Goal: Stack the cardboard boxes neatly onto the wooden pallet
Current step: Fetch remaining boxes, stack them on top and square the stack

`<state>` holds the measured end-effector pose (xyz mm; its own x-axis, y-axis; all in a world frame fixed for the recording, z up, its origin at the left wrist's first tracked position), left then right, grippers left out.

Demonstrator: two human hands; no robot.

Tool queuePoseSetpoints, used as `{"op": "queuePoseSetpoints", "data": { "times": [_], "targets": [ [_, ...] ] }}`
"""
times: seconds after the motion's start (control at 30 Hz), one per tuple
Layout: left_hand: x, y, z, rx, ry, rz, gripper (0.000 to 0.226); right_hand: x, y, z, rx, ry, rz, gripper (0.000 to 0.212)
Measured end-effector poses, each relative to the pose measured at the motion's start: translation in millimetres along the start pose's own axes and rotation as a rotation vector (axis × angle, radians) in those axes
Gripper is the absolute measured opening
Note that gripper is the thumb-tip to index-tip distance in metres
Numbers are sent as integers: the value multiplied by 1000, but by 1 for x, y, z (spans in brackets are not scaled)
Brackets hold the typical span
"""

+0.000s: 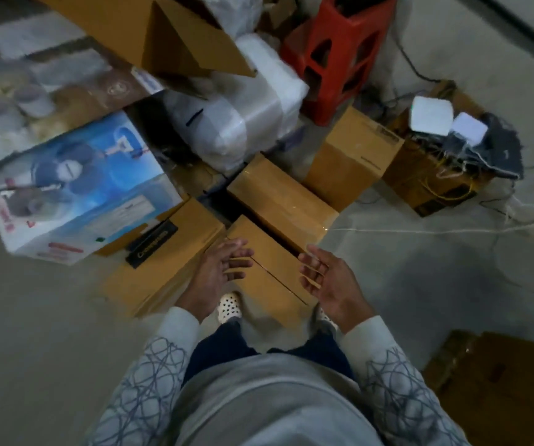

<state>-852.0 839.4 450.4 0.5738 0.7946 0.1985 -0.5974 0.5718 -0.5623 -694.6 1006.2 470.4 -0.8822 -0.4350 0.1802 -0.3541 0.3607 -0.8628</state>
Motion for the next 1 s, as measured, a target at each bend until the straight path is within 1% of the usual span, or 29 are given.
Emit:
{"op": "queuePoseSetpoints", "data": {
  "times": [0.07, 0.17, 0.23, 0.27, 0.37, 0.47, 0.53, 0.6, 0.63, 0.7, 0.73, 0.8, 0.83, 0.87, 0.93, 1.0],
  "targets": [
    [10, 6, -9, -16, -39, 105, 32, -8, 19, -16, 54, -130, -35, 27],
    [25, 3, -35, -46, -162, 324, 32, -24, 58, -35, 127, -356, -98, 25],
    [39, -5, -62, -95, -262, 464, 33, -36, 87, -42, 191, -514, -117, 25],
    [46, -8, -75, -127, -304, 508, 34, -40, 103, -44, 221, -575, -111, 24],
    [63, -1, -120, -204, -367, 554, 34, -52, 159, -45, 254, -713, -73, 16],
    [67, 36, -181, -285, -418, 560, 34, -57, 227, -33, 241, -858, -58, 20],
    [61, 77, -233, -325, -464, 589, 34, -56, 285, -13, 221, -943, -67, 20],
    [52, 131, -291, -369, -487, 607, 35, -56, 355, 18, 183, -1046, -81, 14],
    [46, 155, -314, -393, -484, 622, 39, -56, 385, 33, 151, -1101, -77, 12],
    [32, 211, -368, -431, -470, 728, 49, -58, 460, 70, 32, -1263, -81, 9],
    [22, 239, -394, -441, -447, 792, 55, -59, 496, 87, -53, -1372, -71, 16],
    [4, 288, -444, -456, -355, 893, 83, -59, 562, 116, -205, -1603, -6, 59],
    [-5, 308, -463, -466, -317, 933, 98, -59, 586, 126, -224, -1650, 44, 75],
    [-13, 324, -481, -470, -312, 977, 109, -59, 607, 134, -219, -1661, 73, 86],
    [-22, 348, -508, -443, -405, 1026, 117, -62, 638, 147, -153, -1615, 61, 98],
    [-25, 360, -517, -437, -471, 991, 124, -67, 652, 155, -130, -1602, 32, 103]
  ]
}}
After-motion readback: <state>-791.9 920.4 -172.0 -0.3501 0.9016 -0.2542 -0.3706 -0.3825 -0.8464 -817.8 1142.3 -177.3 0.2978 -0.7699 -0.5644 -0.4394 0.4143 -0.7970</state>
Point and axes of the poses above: each hand's wrist, its own y-axis towards the middle knuckle, its own x-axis out of the palm, z = x × y, the point moved 3 cm from there along y, towards the middle knuckle, and after that the axes turned 6 degrees about x, right-handed, at the moved point
